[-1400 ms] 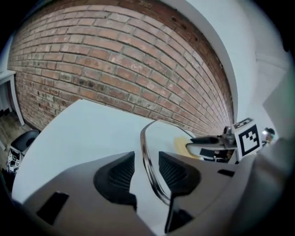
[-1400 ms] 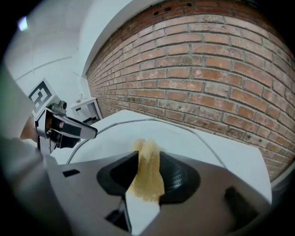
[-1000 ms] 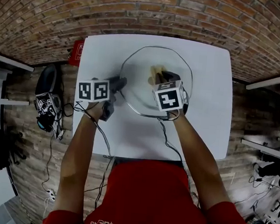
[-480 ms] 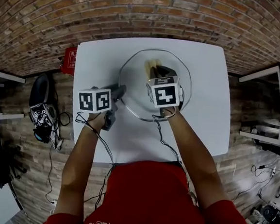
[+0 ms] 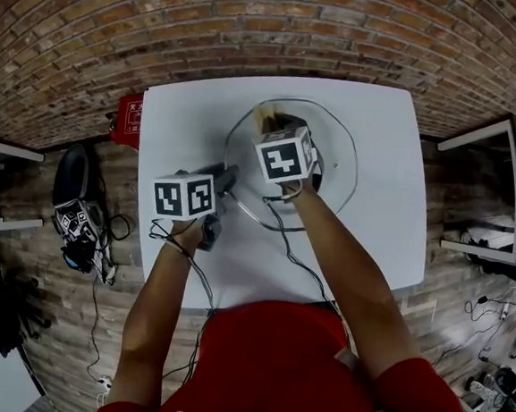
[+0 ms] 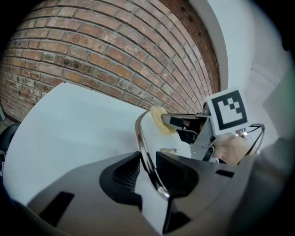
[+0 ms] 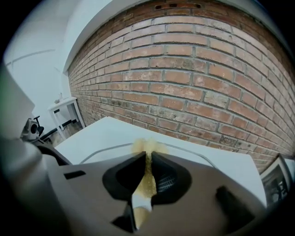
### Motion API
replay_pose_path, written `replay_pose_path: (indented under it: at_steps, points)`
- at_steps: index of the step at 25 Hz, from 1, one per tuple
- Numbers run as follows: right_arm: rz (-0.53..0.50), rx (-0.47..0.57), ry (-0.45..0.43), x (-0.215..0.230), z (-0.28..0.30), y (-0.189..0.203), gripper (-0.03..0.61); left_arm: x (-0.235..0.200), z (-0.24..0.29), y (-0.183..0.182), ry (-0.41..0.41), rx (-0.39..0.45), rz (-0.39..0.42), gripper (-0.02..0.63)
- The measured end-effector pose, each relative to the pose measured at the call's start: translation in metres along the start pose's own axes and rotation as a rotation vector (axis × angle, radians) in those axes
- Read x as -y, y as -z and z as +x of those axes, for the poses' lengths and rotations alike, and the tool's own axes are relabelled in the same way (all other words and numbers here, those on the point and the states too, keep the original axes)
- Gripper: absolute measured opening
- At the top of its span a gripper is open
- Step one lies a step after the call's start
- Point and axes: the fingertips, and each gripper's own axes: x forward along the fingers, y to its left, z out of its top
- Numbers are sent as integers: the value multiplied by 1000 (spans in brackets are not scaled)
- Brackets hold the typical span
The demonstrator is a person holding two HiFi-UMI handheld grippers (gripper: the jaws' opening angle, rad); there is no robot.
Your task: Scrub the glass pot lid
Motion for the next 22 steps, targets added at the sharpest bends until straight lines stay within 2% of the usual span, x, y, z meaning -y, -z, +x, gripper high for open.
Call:
replay_pose_path:
  at_steps: [6, 11, 14, 18, 22]
  points:
    - [-17, -21, 89, 38, -7, 14, 52, -2, -1, 0, 7, 1, -3, 117]
    - [23, -43, 173, 90, -19, 39, 52, -2, -1, 0, 16, 4, -6, 117]
    - [43, -51, 208, 107, -31, 43, 52, -2, -1, 0, 19, 3, -11, 117]
    - [51, -10, 161, 82, -42, 33, 52, -1, -1, 0, 17, -2, -6, 115]
    - [92, 25, 10, 7, -52, 26, 52, 0, -1, 2, 16, 0, -11, 116]
